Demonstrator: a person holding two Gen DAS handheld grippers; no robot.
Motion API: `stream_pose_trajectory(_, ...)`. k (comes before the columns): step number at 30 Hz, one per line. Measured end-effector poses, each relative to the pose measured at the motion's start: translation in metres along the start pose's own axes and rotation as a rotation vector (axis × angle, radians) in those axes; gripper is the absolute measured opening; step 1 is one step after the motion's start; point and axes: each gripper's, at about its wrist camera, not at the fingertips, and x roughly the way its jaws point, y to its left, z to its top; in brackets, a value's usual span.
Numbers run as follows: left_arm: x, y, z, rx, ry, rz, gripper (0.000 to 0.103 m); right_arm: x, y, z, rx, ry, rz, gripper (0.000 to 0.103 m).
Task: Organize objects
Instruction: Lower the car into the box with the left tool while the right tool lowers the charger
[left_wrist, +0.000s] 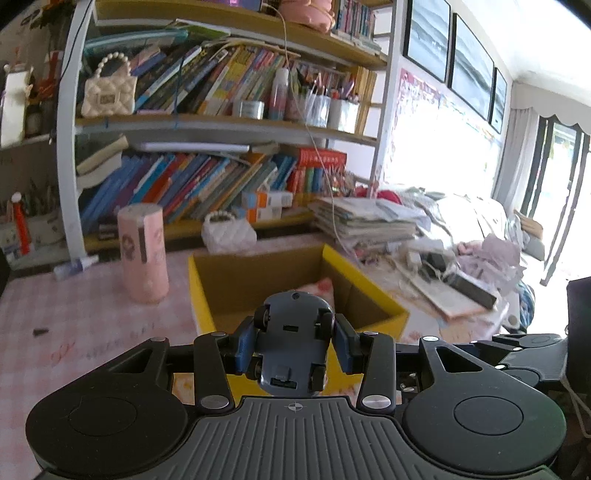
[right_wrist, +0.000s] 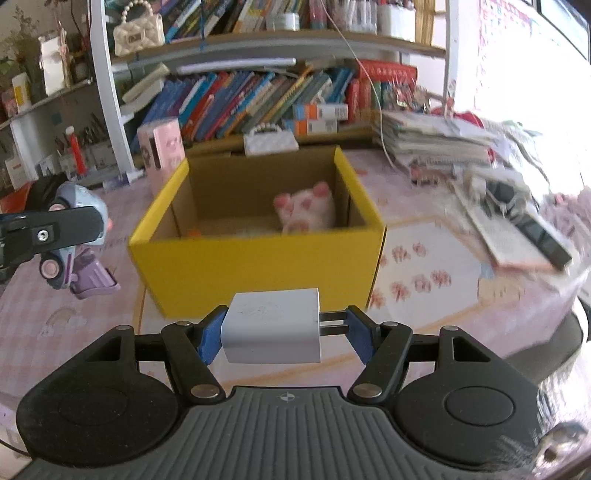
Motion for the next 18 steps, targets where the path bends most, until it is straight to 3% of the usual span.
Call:
stream_pose_trajectory(7, 0.040, -0.012, 0.019, 0.006, -0.025, 0.035, 0.042, 0.022, -0.026, 0.044, -0.024, -0.080, 0.041, 0.065)
stream_pose_trajectory(18, 0.097, -0.002, 0.013, -0.025, 0.092, 0.133, 0.041, 0.075, -0.033, 0.077, -0.099, -0.066, 0.121, 0.065)
